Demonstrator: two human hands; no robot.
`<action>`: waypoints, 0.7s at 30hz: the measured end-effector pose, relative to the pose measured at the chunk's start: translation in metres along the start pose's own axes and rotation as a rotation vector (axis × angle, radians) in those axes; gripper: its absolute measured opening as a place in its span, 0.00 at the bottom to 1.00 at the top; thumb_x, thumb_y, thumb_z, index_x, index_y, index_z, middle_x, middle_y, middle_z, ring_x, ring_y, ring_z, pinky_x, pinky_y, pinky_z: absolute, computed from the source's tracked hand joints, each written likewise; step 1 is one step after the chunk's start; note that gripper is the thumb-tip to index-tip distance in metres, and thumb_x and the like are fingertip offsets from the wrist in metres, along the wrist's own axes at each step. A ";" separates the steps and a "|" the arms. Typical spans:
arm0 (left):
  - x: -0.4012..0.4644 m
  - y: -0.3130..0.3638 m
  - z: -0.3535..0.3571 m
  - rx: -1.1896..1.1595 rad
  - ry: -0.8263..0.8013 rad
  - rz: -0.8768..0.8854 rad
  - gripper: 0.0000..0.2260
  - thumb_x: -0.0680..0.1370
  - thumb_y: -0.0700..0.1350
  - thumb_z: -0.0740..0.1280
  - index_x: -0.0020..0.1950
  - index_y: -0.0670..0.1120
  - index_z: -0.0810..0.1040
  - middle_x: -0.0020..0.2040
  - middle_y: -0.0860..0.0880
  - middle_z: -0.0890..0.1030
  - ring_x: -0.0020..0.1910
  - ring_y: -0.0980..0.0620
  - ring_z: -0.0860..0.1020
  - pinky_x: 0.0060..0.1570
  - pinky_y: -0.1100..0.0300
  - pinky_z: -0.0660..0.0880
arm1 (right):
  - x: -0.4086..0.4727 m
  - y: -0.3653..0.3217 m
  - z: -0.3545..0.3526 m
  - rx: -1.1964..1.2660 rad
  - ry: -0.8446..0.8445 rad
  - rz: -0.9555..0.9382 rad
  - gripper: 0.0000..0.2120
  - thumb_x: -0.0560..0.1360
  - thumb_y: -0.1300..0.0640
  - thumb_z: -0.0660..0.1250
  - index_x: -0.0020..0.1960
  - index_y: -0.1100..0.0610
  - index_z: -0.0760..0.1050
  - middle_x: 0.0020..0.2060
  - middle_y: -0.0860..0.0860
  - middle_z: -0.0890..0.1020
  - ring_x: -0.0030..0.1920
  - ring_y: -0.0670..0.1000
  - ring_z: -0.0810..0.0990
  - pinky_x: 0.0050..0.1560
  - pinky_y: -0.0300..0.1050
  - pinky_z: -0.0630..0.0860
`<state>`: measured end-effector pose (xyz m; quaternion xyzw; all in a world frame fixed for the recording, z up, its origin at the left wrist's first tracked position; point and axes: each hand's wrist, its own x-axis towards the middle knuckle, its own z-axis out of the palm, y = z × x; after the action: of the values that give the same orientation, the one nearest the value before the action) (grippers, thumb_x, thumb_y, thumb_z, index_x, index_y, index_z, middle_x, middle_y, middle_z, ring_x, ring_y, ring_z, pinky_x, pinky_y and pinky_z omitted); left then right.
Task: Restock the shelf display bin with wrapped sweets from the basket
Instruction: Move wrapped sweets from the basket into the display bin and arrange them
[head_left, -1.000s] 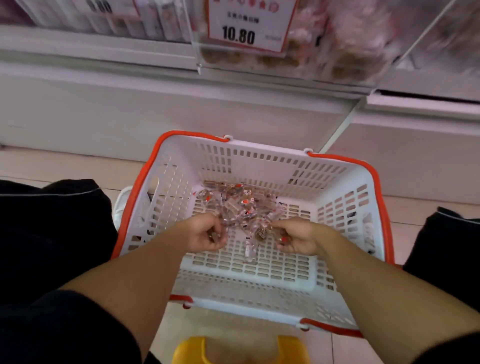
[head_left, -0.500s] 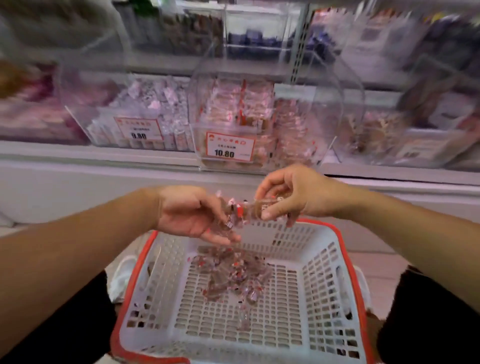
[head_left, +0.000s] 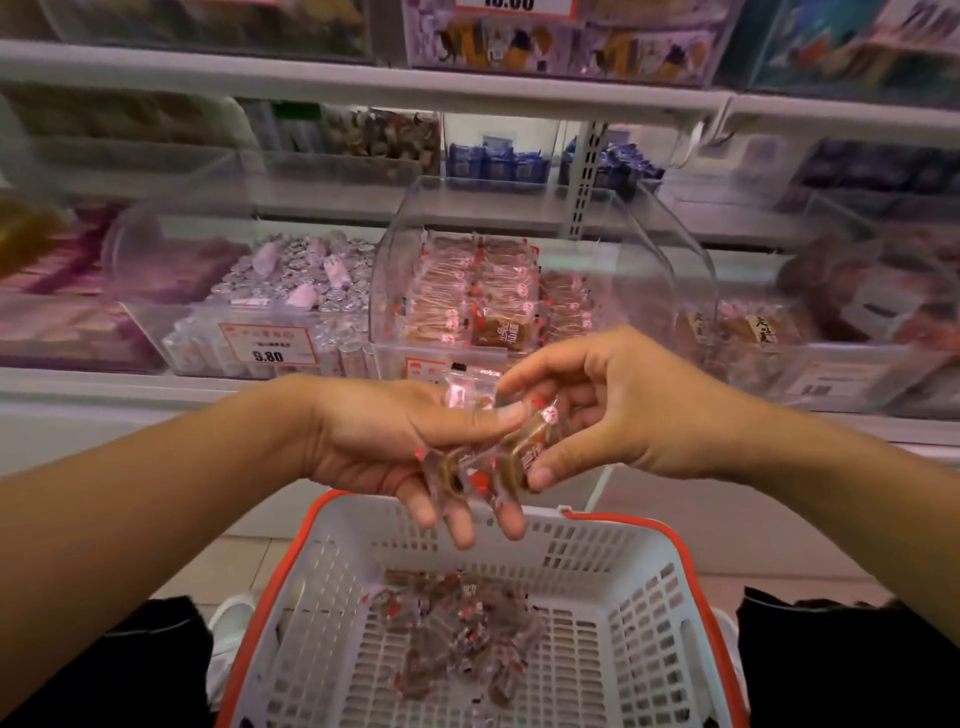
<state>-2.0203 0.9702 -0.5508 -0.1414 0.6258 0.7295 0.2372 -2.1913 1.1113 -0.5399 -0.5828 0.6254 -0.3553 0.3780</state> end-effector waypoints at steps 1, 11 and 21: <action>0.001 0.000 -0.002 0.009 0.025 -0.004 0.19 0.76 0.58 0.64 0.54 0.45 0.81 0.52 0.41 0.84 0.39 0.50 0.84 0.30 0.66 0.79 | 0.002 0.000 0.001 0.003 0.013 0.004 0.31 0.55 0.58 0.83 0.58 0.53 0.80 0.46 0.62 0.84 0.47 0.64 0.84 0.51 0.67 0.79; 0.016 -0.002 0.001 0.050 0.191 0.006 0.10 0.63 0.45 0.77 0.43 0.49 0.84 0.41 0.49 0.84 0.41 0.55 0.83 0.34 0.65 0.78 | 0.006 0.001 0.022 -0.233 0.055 -0.051 0.47 0.64 0.57 0.83 0.73 0.36 0.62 0.68 0.35 0.71 0.66 0.38 0.73 0.66 0.45 0.74; 0.022 -0.005 0.009 0.051 0.197 -0.012 0.16 0.62 0.52 0.79 0.46 0.49 0.85 0.46 0.44 0.84 0.47 0.47 0.84 0.38 0.60 0.79 | -0.002 -0.001 0.007 -0.348 0.149 -0.128 0.21 0.62 0.53 0.81 0.52 0.46 0.77 0.48 0.42 0.81 0.51 0.44 0.80 0.50 0.48 0.79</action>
<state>-2.0359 0.9835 -0.5644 -0.2101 0.6636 0.6945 0.1825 -2.1843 1.1128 -0.5423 -0.6500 0.6653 -0.3073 0.2011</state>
